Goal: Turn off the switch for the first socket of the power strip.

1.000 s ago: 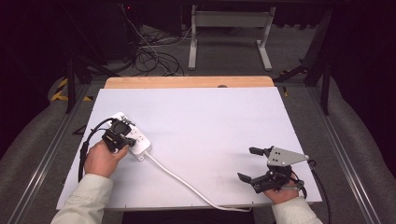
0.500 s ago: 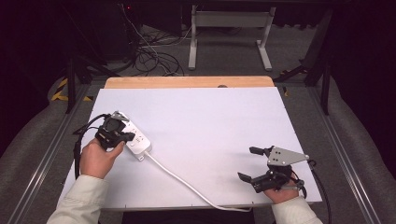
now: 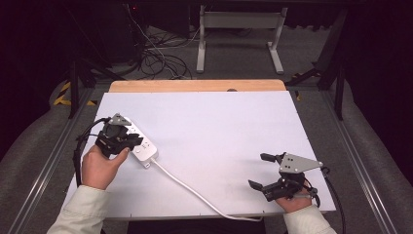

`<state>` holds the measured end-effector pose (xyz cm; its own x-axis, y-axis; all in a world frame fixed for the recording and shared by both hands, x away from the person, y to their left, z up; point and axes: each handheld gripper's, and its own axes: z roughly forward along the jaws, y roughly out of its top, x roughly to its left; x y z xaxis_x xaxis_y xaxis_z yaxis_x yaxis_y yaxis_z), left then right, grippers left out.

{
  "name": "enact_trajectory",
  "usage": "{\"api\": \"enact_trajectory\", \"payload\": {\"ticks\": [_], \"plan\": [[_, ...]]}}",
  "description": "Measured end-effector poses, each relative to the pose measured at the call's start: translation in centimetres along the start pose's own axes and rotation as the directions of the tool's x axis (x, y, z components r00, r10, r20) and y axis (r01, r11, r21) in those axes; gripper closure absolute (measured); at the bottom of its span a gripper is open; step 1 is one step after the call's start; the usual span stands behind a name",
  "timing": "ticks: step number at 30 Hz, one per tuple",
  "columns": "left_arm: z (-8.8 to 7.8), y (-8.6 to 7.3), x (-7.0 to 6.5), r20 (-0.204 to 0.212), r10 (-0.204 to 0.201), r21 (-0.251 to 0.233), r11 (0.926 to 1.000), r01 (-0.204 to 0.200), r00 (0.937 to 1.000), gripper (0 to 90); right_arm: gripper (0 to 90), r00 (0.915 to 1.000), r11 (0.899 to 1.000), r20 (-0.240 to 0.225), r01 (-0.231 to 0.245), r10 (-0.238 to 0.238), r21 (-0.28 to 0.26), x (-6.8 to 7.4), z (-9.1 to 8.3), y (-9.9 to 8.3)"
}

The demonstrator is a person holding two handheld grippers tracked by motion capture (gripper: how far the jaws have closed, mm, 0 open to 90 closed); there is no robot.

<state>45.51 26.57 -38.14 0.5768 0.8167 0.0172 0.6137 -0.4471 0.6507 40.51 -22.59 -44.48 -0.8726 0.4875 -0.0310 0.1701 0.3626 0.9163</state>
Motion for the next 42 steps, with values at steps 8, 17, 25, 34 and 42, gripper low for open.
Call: {"api": "enact_trajectory", "payload": {"ticks": [8, 17, 25, 34, 42], "plan": [[-1.6, -0.1, -0.9, 0.068, 0.020, -0.075, 0.9971, -0.015, 0.9975, 63.6, 4.9, 1.0000, 1.000, 0.000, -0.002, 0.002, -0.001, 0.0, 0.0, 0.0], [-3.3, -0.7, -2.0, 0.110, 0.055, -0.180, 0.9831, -0.035, 0.9925, 56.8, 4.9, 1.0000, 1.000, 0.000, 0.000, 0.000, -0.003, 0.0, -0.1, 0.0], [-4.5, -2.7, -2.5, 0.134, 0.084, -0.306, 0.9511, -0.039, 0.9874, 50.3, 4.9, 1.0000, 1.000, -0.001, 0.000, 0.000, -0.005, 0.1, -0.1, 0.0], [-4.7, -5.3, -3.4, 0.116, 0.109, -0.426, 0.9031, -0.050, 0.9872, 43.8, 4.9, 1.0000, 1.000, -0.001, 0.006, -0.006, -0.012, 0.1, -0.2, 0.1], [-3.6, -7.5, -3.5, 0.089, 0.123, -0.505, 0.8607, -0.061, 0.9885, 33.2, 4.9, 0.9999, 1.000, 0.001, 0.011, -0.011, -0.012, 0.2, -0.3, 0.2]]}}
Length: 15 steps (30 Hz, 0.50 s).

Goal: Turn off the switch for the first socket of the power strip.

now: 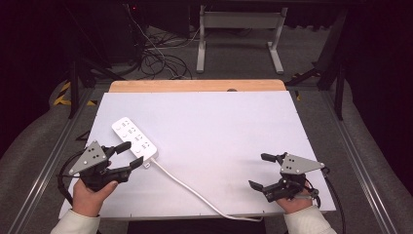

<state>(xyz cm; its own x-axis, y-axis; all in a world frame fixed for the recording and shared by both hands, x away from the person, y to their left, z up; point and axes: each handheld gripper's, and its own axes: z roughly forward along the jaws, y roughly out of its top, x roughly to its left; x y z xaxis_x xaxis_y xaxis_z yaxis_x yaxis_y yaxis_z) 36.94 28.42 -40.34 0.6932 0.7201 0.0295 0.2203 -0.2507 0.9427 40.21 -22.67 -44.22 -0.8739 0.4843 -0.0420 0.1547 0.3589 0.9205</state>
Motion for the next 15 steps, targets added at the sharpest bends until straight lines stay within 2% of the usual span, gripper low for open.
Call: {"api": "enact_trajectory", "payload": {"ticks": [7, 11, 15], "plan": [[0.0, -2.0, 0.0, -0.002, 0.025, -0.025, 0.9994, -0.025, 0.9997, 28.3, 4.9, 1.0000, 1.000, -0.001, 0.001, -0.001, -0.002, 0.1, 0.0, 0.0], [0.1, -3.1, -0.1, 0.009, 0.013, -0.017, 0.9998, -0.012, 0.9999, 26.2, 4.9, 1.0000, 1.000, -0.004, 0.004, -0.004, -0.006, 0.1, -0.1, 0.0], [0.1, -4.0, -0.1, 0.025, 0.023, -0.011, 0.9997, -0.023, 0.9994, 25.5, 4.9, 1.0000, 1.000, -0.006, 0.006, -0.006, -0.008, 0.1, -0.1, 0.1]]}}
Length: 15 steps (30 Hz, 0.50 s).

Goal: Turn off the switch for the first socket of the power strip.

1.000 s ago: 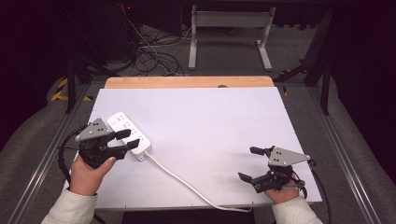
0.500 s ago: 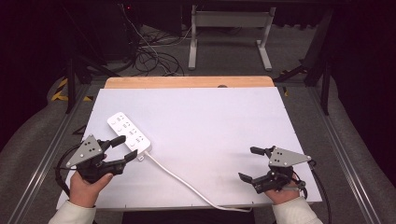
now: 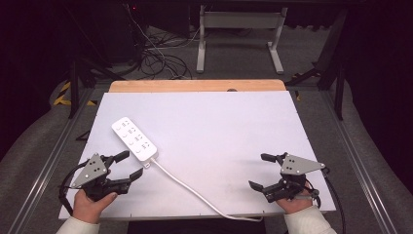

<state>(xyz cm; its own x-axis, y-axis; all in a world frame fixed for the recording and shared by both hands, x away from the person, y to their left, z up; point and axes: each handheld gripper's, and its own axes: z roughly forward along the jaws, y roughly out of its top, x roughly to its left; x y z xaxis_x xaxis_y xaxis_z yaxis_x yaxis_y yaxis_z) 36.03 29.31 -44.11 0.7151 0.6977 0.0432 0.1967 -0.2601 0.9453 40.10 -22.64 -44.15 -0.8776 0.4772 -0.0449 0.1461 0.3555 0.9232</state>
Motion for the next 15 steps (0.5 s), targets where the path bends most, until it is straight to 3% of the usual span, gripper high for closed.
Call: {"api": "enact_trajectory", "payload": {"ticks": [5, 10, 15], "plan": [[0.1, -1.3, 0.0, -0.008, 0.019, 0.040, 0.9990, -0.018, 0.9998, 25.4, 4.9, 1.0000, 1.000, -0.001, 0.003, -0.003, 0.006, 0.1, 0.1, 0.0], [0.7, -2.6, 0.2, 0.024, -0.045, 0.078, 0.9960, 0.043, 0.9987, 24.9, 4.9, 1.0000, 1.000, -0.003, 0.001, -0.001, 0.006, 0.1, 0.0, -0.1], [0.8, -3.1, 0.0, 0.030, -0.036, 0.108, 0.9936, 0.033, 0.9989, 24.0, 4.9, 1.0000, 1.000, -0.005, -0.001, 0.001, 0.008, 0.1, 0.1, -0.1]]}}
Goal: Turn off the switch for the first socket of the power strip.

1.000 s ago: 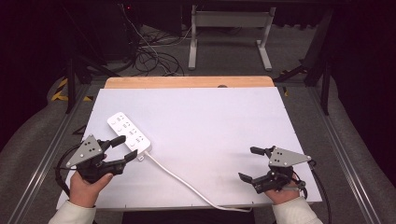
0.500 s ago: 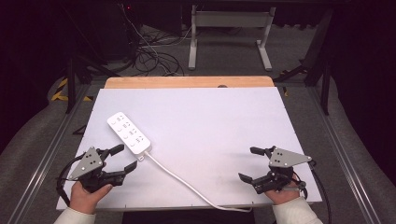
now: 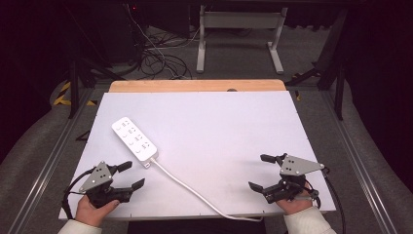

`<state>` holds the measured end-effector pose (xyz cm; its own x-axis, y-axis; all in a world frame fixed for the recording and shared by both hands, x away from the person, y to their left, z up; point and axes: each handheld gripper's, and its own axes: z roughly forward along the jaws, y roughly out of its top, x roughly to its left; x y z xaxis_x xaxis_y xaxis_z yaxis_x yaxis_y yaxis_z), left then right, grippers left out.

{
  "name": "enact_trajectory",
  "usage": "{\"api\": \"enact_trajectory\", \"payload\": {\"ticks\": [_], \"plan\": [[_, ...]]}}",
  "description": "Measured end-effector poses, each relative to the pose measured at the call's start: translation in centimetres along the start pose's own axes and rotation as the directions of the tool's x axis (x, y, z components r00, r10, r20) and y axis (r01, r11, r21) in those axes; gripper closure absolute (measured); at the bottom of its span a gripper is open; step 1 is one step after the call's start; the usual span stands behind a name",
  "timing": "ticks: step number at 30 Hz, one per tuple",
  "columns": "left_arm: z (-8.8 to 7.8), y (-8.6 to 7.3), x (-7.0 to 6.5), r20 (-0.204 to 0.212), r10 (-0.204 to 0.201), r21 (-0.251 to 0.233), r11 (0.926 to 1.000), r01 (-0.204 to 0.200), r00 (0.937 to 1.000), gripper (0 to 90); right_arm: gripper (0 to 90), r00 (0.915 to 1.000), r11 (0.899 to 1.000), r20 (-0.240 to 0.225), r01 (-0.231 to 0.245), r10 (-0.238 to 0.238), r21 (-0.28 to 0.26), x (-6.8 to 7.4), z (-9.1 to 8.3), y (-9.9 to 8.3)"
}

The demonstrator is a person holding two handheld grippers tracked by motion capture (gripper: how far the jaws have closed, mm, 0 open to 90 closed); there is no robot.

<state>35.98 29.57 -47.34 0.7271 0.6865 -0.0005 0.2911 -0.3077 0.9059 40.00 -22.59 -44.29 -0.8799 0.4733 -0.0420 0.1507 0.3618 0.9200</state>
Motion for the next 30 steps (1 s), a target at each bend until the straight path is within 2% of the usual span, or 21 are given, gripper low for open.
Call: {"api": "enact_trajectory", "payload": {"ticks": [4, 7, 8, 10, 13, 17, 24, 30], "plan": [[0.5, -0.2, 0.0, 0.005, 0.009, 0.038, 0.9993, -0.009, 0.9999, 23.5, 4.9, 1.0000, 1.000, -0.001, -0.005, 0.005, 0.003, 0.0, 0.1, 0.0], [0.6, -0.1, 0.0, -0.002, 0.024, 0.041, 0.9989, -0.024, 0.9997, 22.8, 4.9, 1.0000, 1.000, -0.002, -0.002, 0.002, 0.004, 0.0, 0.1, 0.0], [0.6, 0.0, -0.1, -0.003, 0.022, 0.038, 0.9991, -0.022, 0.9998, 22.8, 4.9, 1.0000, 1.000, -0.001, -0.002, 0.002, 0.004, 0.0, 0.1, 0.0], [0.5, 0.1, -0.2, -0.022, 0.046, 0.031, 0.9985, -0.046, 0.9987, 22.8, 4.9, 1.0000, 1.000, -0.002, -0.005, 0.005, 0.003, 0.0, 0.1, 0.0], [0.3, 0.3, -0.4, -0.025, 0.056, 0.017, 0.9983, -0.055, 0.9981, 22.8, 4.9, 1.0000, 1.000, -0.004, -0.005, 0.005, 0.004, -0.1, 0.2, -0.1], [0.1, 0.4, -0.4, -0.023, 0.045, 0.004, 0.9990, -0.045, 0.9987, 22.6, 4.9, 1.0000, 1.000, -0.001, -0.004, 0.004, 0.005, -0.1, 0.1, 0.0], [-0.4, 0.6, -0.5, -0.057, 0.041, -0.029, 0.9986, -0.043, 0.9975, 23.0, 4.9, 1.0000, 1.000, 0.000, -0.003, 0.003, 0.006, -0.1, 0.1, 0.0], [-0.6, 0.6, -0.5, -0.054, 0.036, -0.042, 0.9984, -0.038, 0.9979, 23.0, 4.9, 1.0000, 1.000, -0.002, -0.003, 0.003, 0.007, -0.1, 0.2, 0.0]]}}
